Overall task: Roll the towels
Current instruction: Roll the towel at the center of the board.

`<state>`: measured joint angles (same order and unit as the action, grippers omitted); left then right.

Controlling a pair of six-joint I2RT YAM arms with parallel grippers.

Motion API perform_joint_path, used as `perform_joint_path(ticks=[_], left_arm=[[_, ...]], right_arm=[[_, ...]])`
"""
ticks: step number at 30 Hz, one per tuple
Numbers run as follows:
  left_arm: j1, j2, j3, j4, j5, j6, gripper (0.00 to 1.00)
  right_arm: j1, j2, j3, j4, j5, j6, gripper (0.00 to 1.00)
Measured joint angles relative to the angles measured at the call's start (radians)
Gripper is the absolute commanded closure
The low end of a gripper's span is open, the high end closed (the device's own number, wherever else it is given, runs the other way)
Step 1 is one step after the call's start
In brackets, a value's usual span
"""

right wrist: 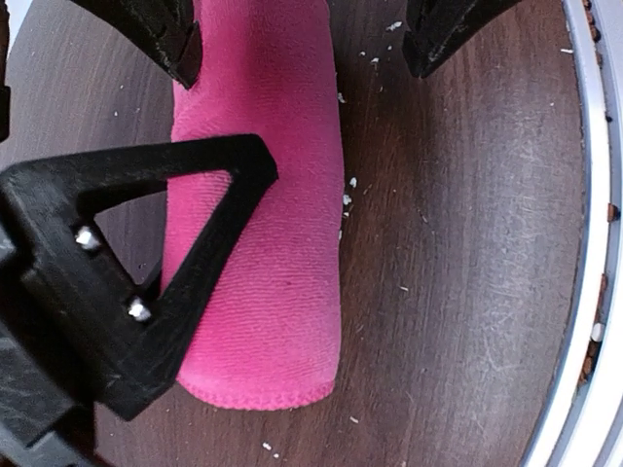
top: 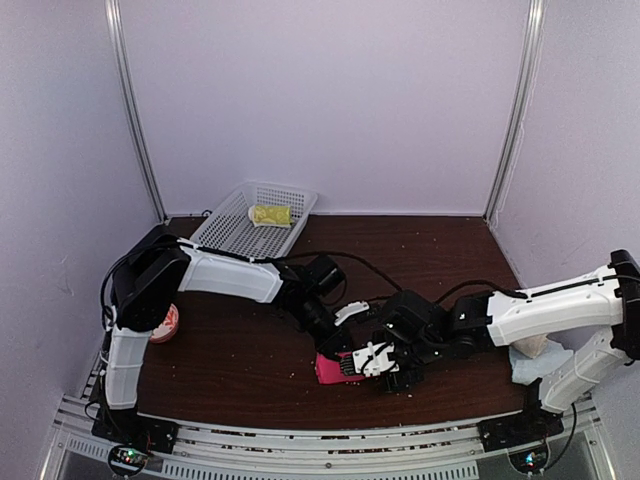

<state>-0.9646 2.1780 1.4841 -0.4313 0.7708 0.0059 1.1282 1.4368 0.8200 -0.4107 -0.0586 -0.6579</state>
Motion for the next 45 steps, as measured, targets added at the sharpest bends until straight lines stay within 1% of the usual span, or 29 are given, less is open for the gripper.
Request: perform_joint_path(ticks=[1, 3, 6, 8, 10, 12, 14, 17, 20, 21, 26, 29, 31, 34, 35, 37, 39, 41, 43, 45], left_arm=[[0.001, 0.002, 0.001, -0.001, 0.004, 0.0, 0.85], [0.004, 0.006, 0.004, -0.002, 0.012, 0.0, 0.85], [0.008, 0.011, 0.006, -0.003, 0.021, 0.001, 0.86], [0.011, 0.014, 0.007, -0.004, 0.023, 0.001, 0.85], [0.016, 0.017, 0.009, -0.005, 0.029, 0.001, 0.76], [0.02, 0.017, 0.008, -0.007, 0.03, 0.006, 0.61], [0.023, 0.005, -0.01, 0.004, 0.013, 0.011, 0.51], [0.036, -0.05, -0.067, 0.013, -0.069, 0.012, 0.44], [0.05, -0.148, -0.147, 0.015, -0.172, 0.011, 0.36], [0.057, -0.203, -0.188, 0.015, -0.221, 0.009, 0.34], [0.091, -0.447, -0.33, 0.013, -0.425, 0.007, 0.34], [0.099, -0.574, -0.395, 0.032, -0.534, 0.001, 0.36], [0.097, -0.686, -0.469, 0.076, -0.591, -0.003, 0.37], [0.084, -0.862, -0.565, 0.136, -0.644, 0.0, 0.34], [0.069, -0.923, -0.59, 0.161, -0.668, 0.01, 0.34], [0.0, -1.006, -0.603, 0.193, -0.719, 0.042, 0.34], [-0.115, -1.034, -0.585, 0.22, -0.777, 0.087, 0.36], [-0.235, -1.005, -0.54, 0.218, -0.837, 0.134, 0.4], [-0.343, -0.928, -0.477, 0.2, -0.872, 0.174, 0.43], [-0.393, -0.855, -0.442, 0.181, -0.888, 0.198, 0.42]], right_arm=[[0.0, 0.014, -0.006, 0.016, 0.01, -0.005, 0.29], [0.001, 0.04, -0.018, 0.047, 0.027, -0.018, 0.34], [0.005, 0.085, -0.03, 0.11, 0.071, -0.032, 0.45], [0.006, 0.111, -0.031, 0.146, 0.097, -0.048, 0.53], [0.005, 0.134, -0.03, 0.174, 0.116, -0.063, 0.6], [0.006, 0.147, -0.025, 0.182, 0.125, -0.075, 0.65], [0.004, 0.163, -0.006, 0.169, 0.119, -0.079, 0.67], [-0.002, 0.196, 0.041, 0.147, 0.089, -0.087, 0.69], [-0.02, 0.232, 0.097, 0.114, 0.026, -0.087, 0.7], [-0.03, 0.245, 0.121, 0.095, -0.003, -0.087, 0.71], [-0.072, 0.282, 0.209, -0.03, -0.126, -0.086, 0.71], [-0.101, 0.32, 0.288, -0.135, -0.214, -0.079, 0.71], [-0.129, 0.367, 0.36, -0.219, -0.282, -0.079, 0.72], [-0.175, 0.447, 0.472, -0.339, -0.37, -0.08, 0.72], [-0.188, 0.469, 0.499, -0.37, -0.393, -0.08, 0.72], [-0.214, 0.511, 0.549, -0.428, -0.44, -0.08, 0.72], [-0.232, 0.549, 0.597, -0.477, -0.476, -0.079, 0.72], [-0.248, 0.592, 0.652, -0.535, -0.509, -0.079, 0.72], [-0.267, 0.639, 0.71, -0.595, -0.547, -0.079, 0.72], [-0.283, 0.681, 0.759, -0.648, -0.583, -0.08, 0.72]])
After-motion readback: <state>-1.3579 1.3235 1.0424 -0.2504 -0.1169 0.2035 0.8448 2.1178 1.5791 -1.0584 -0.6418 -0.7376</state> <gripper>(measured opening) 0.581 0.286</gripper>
